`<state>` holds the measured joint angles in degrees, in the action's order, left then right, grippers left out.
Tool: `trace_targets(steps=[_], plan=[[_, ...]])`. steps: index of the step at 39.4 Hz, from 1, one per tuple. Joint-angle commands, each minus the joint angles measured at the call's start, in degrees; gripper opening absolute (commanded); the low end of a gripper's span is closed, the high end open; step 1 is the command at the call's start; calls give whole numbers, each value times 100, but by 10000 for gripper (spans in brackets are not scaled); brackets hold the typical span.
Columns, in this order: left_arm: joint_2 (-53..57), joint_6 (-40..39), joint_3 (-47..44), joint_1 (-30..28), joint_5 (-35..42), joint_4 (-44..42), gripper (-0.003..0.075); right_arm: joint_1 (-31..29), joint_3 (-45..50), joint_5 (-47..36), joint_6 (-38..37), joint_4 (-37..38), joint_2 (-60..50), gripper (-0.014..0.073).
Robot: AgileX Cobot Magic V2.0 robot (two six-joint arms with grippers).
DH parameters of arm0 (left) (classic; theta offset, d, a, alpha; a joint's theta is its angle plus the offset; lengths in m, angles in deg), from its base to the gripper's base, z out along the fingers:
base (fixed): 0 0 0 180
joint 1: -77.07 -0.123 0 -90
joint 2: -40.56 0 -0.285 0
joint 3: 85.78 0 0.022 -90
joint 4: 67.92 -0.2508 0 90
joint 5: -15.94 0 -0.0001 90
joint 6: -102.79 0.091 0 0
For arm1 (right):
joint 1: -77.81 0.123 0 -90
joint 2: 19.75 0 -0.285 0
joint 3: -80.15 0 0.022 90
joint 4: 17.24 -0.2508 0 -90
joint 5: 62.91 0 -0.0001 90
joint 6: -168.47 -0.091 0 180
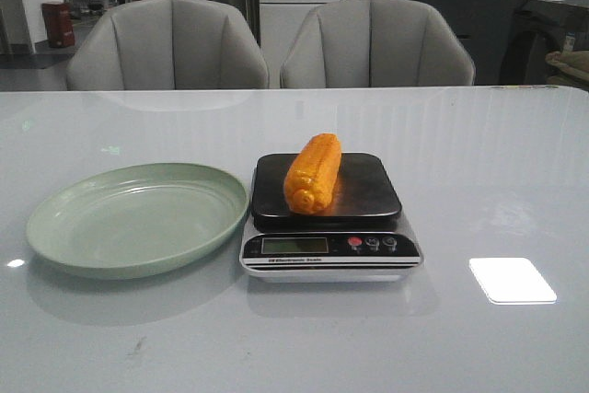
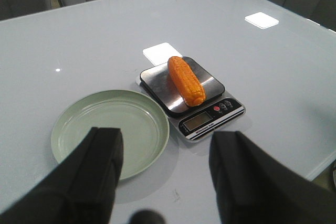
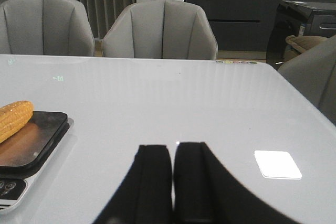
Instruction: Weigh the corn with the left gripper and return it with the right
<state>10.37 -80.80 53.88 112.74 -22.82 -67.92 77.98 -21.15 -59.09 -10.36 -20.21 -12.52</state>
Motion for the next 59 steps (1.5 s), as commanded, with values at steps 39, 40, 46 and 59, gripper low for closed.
trace_targets(steps=[39,40,46,59], plan=[[2384,-5,-1274,29,603,-279,124,-24,-515,-1161,-348,59,248,186],[2384,-5,-1274,29,603,-279,124,-24,-596,-1105,-348,59,337,186],[2384,-5,-1274,29,603,-279,124,-24,-1343,-609,-348,59,1175,186],[2384,-5,-1274,29,603,-279,124,-24,-2279,691,-353,-24,2140,186]])
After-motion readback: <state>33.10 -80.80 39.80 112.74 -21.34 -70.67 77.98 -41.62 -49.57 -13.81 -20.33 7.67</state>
